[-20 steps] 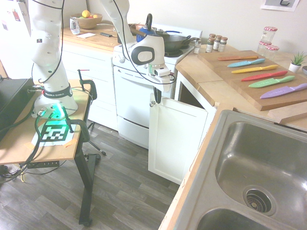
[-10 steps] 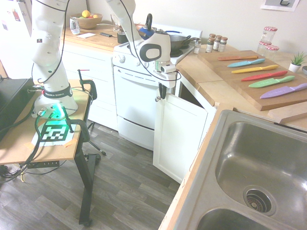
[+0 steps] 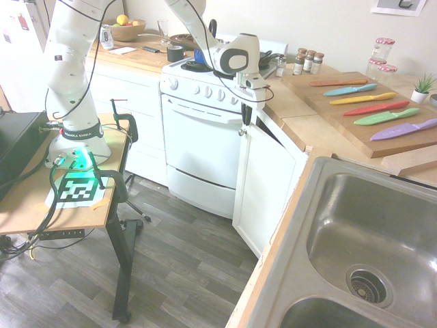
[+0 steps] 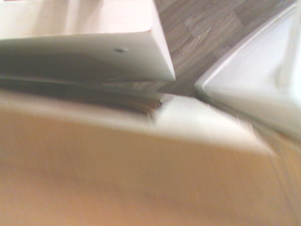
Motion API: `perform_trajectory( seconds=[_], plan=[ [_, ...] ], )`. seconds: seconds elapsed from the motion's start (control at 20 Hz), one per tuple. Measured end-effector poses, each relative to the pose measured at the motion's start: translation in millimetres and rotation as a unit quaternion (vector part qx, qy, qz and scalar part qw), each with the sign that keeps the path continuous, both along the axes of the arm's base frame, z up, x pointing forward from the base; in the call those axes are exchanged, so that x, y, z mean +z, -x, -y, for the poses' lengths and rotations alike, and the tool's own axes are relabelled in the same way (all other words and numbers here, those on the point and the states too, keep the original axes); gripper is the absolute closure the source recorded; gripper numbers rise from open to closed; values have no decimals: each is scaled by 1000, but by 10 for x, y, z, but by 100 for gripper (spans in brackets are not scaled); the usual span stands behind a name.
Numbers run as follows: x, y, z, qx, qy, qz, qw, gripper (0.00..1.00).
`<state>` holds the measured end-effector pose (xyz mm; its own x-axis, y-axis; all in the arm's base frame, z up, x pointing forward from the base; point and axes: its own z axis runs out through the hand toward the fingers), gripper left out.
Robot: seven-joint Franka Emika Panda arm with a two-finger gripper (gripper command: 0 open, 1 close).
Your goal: Close the cabinet
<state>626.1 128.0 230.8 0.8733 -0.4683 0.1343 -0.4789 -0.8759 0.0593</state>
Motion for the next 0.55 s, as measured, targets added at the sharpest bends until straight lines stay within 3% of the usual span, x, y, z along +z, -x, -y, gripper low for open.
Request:
perform_trajectory(
  seconds=[0.3,0.55],
  plan=[
    [-348,-228,47,-15,2,-10,1000,100],
    [-138,-58,350,-21,-5,16,1000,100]
  ],
)
